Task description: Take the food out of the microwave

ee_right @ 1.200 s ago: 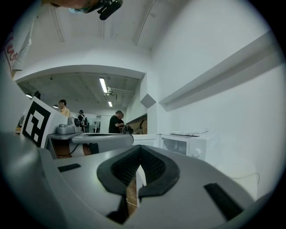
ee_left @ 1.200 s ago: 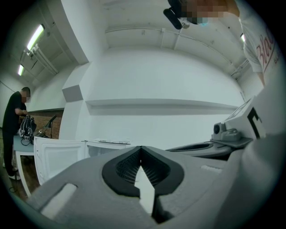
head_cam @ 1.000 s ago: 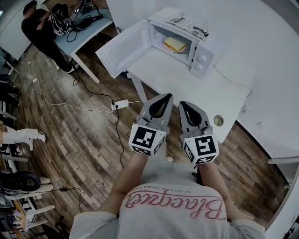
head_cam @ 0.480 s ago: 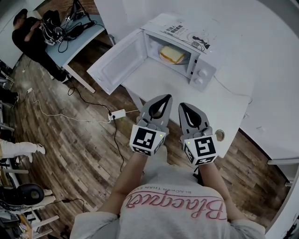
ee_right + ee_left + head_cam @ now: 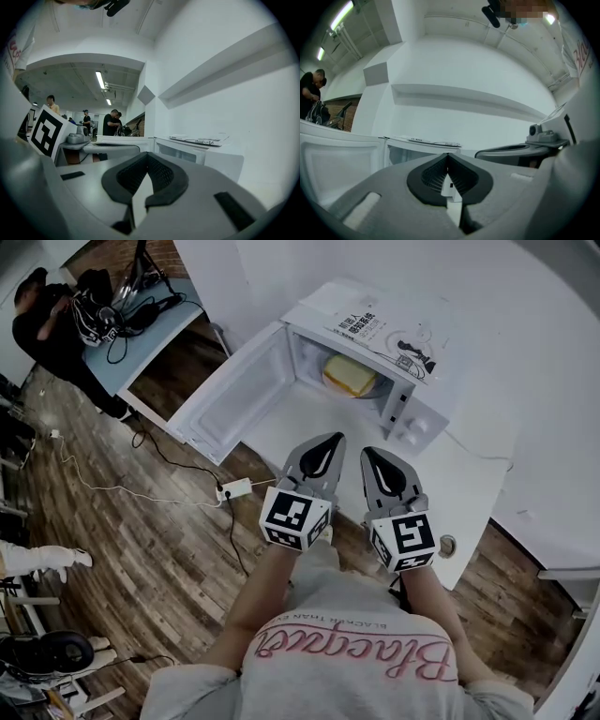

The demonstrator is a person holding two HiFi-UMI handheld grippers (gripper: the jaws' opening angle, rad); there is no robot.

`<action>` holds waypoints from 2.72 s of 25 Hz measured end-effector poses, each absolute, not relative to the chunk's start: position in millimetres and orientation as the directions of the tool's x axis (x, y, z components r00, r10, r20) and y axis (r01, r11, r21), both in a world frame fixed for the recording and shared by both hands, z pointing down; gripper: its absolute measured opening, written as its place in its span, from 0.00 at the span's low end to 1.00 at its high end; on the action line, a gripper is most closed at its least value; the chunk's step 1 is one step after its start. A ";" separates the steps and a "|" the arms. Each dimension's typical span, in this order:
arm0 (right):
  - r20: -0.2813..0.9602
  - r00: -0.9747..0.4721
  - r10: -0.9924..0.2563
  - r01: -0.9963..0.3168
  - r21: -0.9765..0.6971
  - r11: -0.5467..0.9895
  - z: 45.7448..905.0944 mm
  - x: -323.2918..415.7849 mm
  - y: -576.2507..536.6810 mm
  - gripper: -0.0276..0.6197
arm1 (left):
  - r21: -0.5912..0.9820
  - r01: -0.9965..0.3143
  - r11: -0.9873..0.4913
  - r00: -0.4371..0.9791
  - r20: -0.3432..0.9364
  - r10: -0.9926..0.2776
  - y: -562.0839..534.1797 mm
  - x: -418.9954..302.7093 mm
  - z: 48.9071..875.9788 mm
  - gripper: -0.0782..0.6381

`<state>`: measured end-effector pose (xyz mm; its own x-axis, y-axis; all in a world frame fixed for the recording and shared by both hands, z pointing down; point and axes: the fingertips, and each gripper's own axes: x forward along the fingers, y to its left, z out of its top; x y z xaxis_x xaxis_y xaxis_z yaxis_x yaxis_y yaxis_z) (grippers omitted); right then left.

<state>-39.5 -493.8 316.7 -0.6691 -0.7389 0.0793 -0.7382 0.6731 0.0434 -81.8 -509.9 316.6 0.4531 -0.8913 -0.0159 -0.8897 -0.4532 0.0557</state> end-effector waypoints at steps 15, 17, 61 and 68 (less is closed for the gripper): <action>0.150 -0.610 -0.778 -0.784 0.028 0.620 343.9 -62.0 -585.0 0.06 | 0.377 -0.811 -0.448 0.532 0.152 -0.833 -622.7 -115.4 397.3 0.35; 0.163 -0.599 -0.784 -0.793 0.020 0.609 350.7 -63.5 -594.9 0.06 | 0.441 -0.788 -0.430 0.540 0.160 -0.826 -635.8 -119.0 409.5 0.34; 0.294 -0.545 -0.785 -0.819 0.012 0.574 408.8 -75.0 -633.9 0.06 | 0.947 -0.298 0.117 0.515 0.263 -0.816 -745.7 -145.2 511.5 0.13; 0.280 -0.552 -0.785 -0.814 0.022 0.580 399.6 -66.0 -615.3 0.06 | 0.948 -0.299 0.113 0.499 0.256 -0.828 -723.9 -142.2 505.5 0.13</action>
